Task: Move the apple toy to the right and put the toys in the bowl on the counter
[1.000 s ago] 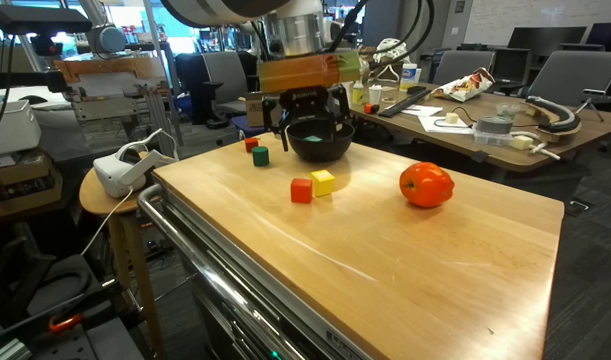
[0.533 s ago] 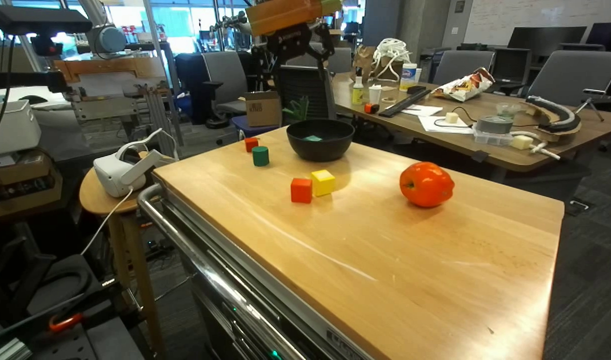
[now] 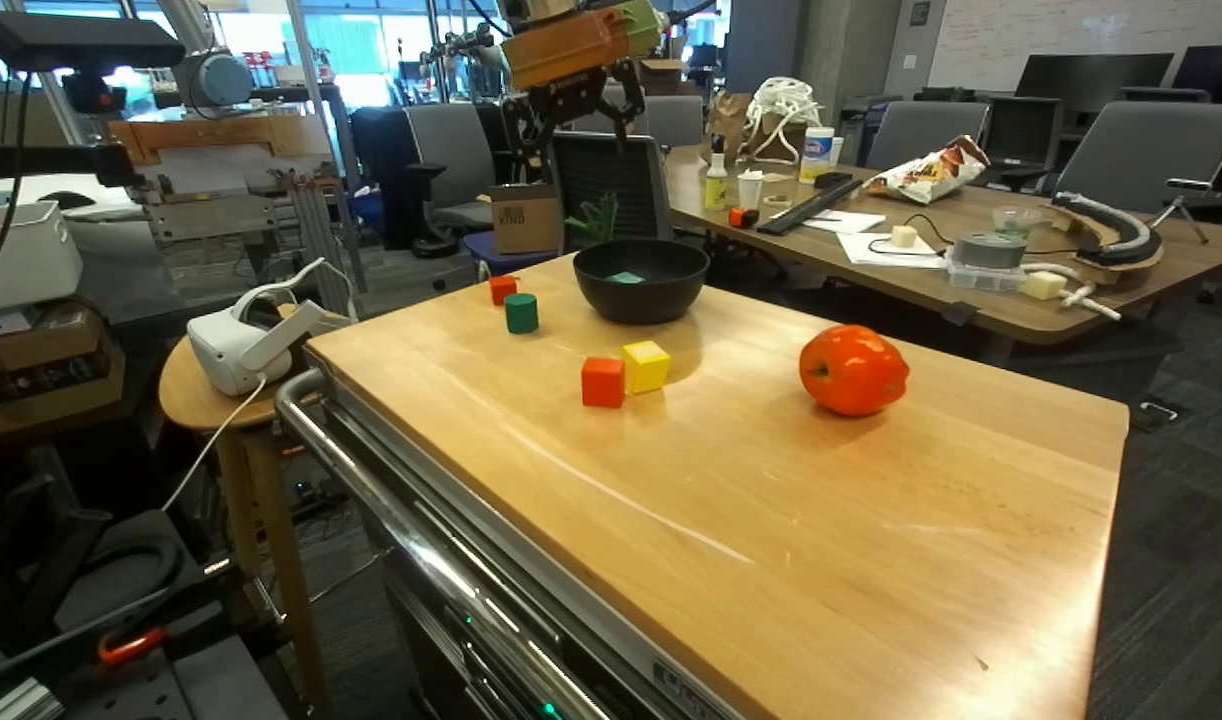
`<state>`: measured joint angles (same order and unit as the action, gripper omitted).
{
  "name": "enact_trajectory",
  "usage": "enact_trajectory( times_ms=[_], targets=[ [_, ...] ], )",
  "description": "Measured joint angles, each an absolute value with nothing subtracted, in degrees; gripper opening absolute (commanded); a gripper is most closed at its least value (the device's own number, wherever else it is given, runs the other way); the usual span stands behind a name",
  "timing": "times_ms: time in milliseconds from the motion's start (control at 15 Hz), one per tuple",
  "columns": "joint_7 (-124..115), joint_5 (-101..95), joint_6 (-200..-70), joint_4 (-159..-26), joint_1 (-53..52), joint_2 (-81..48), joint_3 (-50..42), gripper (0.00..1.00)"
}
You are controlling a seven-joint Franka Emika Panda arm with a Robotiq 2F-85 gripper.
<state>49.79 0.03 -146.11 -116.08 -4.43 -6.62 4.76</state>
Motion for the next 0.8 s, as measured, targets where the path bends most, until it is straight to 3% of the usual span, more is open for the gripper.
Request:
enact_trajectory(
  times_ms=[400,800],
  targets=[
    [46.62,-6.92,-136.23,-113.39,-4.12,-8.97,4.48,1.0],
    [48.57,-6.51,-130.98,-104.16,-2.49,-19.57,4.54,1.0]
  ],
)
